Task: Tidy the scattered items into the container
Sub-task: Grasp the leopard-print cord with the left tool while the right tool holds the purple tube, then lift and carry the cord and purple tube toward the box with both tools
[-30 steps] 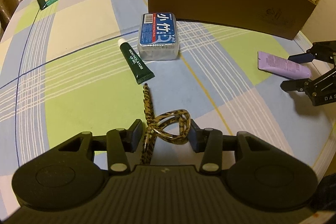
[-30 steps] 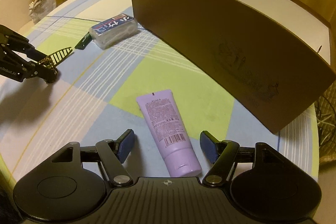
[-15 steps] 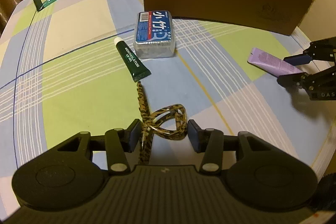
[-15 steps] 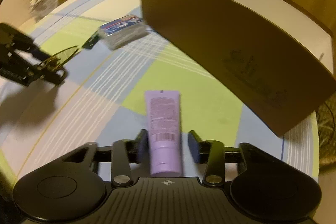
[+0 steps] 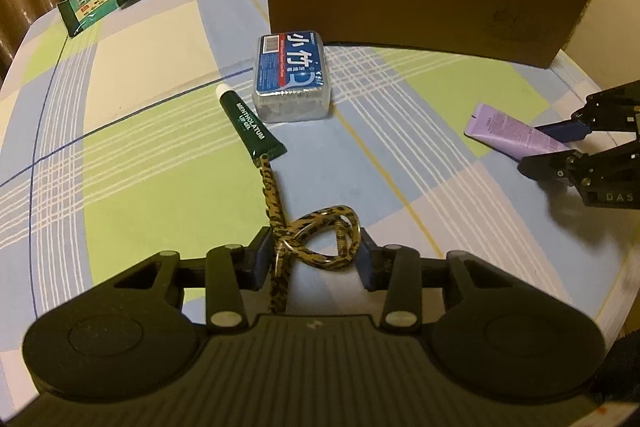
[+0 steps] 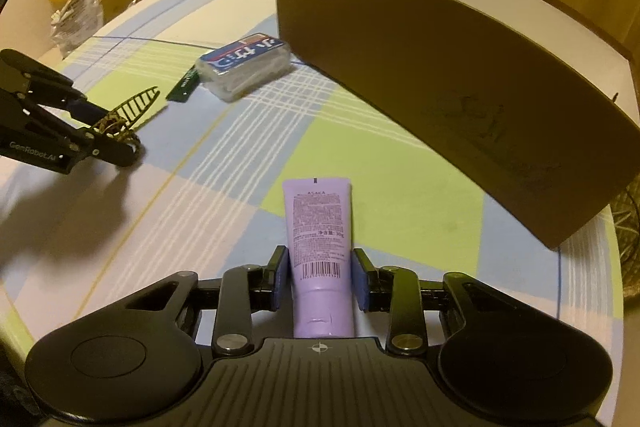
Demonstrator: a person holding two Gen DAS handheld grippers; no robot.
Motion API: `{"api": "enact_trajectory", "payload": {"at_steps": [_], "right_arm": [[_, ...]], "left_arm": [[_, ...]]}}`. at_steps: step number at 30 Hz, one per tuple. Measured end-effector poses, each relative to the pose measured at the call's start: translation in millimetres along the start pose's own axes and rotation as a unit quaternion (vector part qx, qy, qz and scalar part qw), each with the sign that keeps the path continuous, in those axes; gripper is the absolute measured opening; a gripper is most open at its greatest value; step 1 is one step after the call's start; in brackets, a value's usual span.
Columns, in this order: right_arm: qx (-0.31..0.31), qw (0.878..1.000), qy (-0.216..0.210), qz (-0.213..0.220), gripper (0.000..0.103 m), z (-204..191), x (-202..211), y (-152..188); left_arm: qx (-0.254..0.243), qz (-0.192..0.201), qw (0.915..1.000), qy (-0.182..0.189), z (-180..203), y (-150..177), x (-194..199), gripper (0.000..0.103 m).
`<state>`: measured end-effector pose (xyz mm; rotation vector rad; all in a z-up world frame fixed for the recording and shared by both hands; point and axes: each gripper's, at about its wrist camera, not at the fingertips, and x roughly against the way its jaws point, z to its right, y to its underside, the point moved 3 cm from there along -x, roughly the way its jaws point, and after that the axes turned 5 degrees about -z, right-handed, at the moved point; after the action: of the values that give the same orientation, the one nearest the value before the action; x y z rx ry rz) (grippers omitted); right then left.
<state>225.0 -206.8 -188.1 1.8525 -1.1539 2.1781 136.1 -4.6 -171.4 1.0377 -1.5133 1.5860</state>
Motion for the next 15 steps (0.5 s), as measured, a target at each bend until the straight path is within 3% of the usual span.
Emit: {"api": "enact_trajectory", "payload": {"at_steps": [15], "right_arm": [[-0.008, 1.000, 0.003, -0.006, 0.030, -3.8, -3.1, -0.2]], "left_arm": [[-0.003, 0.006, 1.0000, 0.002, 3.5, 0.3, 11.3, 0.037]]}}
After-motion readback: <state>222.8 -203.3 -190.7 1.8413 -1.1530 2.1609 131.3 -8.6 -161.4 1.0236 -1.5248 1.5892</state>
